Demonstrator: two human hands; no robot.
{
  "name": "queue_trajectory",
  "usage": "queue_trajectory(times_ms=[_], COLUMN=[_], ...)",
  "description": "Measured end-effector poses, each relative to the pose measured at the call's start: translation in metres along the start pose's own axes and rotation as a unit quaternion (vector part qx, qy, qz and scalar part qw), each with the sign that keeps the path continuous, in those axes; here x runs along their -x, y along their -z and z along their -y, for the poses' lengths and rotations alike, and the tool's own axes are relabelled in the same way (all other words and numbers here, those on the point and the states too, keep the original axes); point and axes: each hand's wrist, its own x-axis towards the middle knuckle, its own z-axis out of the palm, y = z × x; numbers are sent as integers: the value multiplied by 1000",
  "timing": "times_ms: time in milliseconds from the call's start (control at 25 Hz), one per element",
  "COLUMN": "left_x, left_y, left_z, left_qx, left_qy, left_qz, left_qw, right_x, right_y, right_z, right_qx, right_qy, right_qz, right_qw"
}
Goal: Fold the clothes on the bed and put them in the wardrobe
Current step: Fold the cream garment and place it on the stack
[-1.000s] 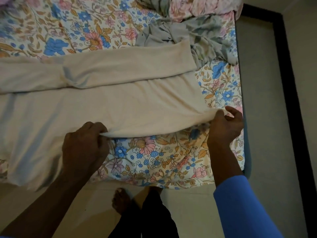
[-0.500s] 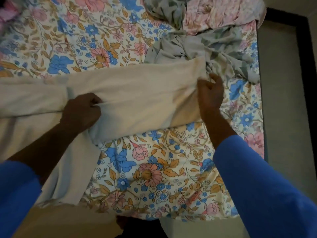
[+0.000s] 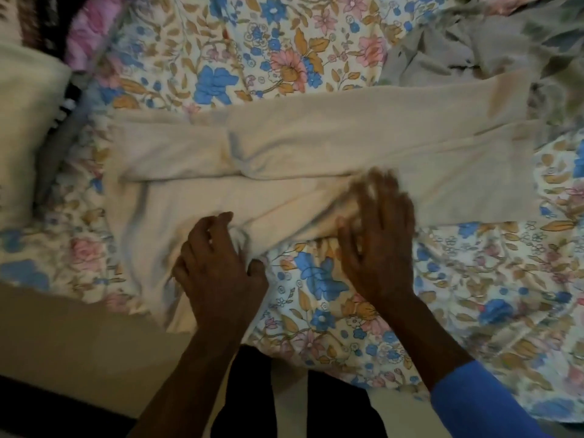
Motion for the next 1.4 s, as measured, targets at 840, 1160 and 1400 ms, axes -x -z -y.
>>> queue_trajectory(times_ms=[840,1160,1400], left_x=[-165,-119,-120], left_y=[89,16,11], left_z=[46,-48,-40], left_qx=[15,62,130], left_qy=[-204,-245,-234], left_qz=[-82,90,39], left_qw=[975,963,963], right_x=[-65,-90,-112], right_y=[-28,53,60], right_z=[63,-87,-108], right_qx=[-28,-33,55], right_qy=[-194,-419,-404], right_qz=[-194,-122,-181], right_qw=[961,899,895])
